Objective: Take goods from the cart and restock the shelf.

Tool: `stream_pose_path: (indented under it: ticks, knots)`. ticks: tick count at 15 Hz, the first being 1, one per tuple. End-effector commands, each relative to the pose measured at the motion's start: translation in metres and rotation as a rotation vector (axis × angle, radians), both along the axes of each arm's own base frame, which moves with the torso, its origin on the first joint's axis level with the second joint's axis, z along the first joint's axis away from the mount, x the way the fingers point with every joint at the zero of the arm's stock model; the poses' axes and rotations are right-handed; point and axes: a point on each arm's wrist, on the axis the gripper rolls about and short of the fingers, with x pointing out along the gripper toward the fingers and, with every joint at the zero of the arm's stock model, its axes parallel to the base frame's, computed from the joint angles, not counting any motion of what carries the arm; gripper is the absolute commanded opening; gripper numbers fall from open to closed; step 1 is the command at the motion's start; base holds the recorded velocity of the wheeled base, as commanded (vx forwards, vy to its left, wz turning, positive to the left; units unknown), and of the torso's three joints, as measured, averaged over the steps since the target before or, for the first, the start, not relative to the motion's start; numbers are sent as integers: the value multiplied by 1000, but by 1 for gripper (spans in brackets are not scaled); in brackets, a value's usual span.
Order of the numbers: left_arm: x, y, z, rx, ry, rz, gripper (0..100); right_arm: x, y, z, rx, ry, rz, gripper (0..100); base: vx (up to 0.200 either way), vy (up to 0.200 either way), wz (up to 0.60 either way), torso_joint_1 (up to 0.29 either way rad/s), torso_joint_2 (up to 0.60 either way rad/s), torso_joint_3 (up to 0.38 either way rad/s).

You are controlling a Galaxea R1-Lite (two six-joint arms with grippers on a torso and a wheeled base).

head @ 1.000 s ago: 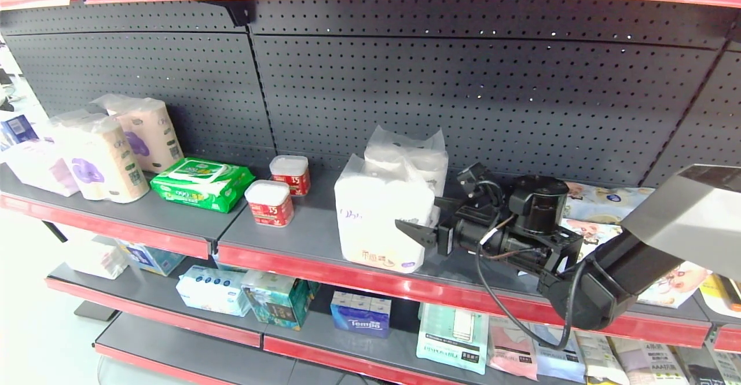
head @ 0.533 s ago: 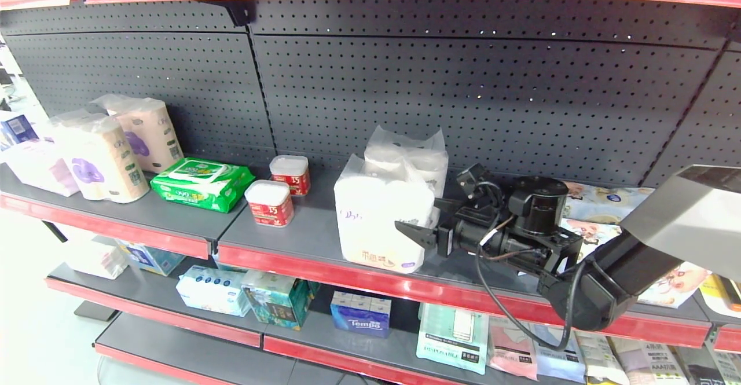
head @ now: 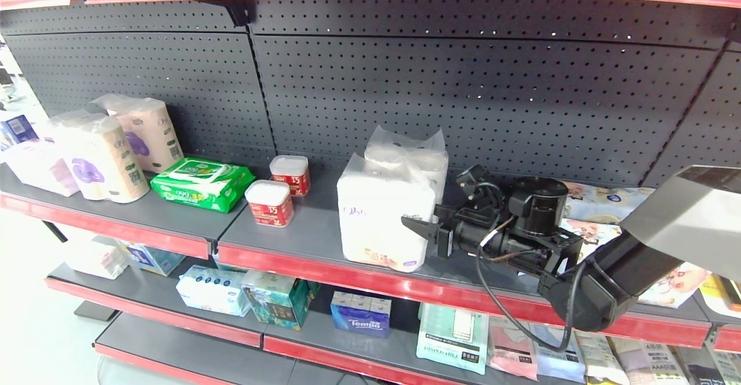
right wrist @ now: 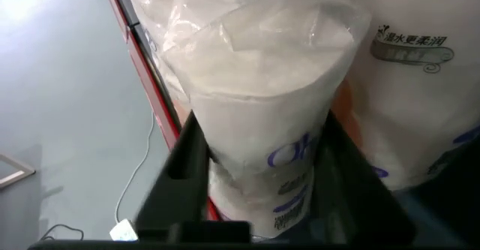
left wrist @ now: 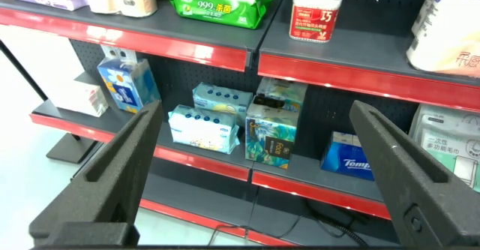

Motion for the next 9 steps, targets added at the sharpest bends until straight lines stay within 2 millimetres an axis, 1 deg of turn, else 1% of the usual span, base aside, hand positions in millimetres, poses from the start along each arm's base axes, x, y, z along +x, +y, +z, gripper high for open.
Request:
stream_pose_path:
  ticks: [1, 9]
  knots:
    - [0, 0, 0, -1, 0, 0, 100, 0, 0, 0, -1, 0, 1, 0, 0, 0, 0, 0, 0, 0]
    - [0, 0, 0, -1, 0, 0, 100, -2, -1, 0, -8, -4, -4, 0, 0, 0, 0, 0, 0, 0]
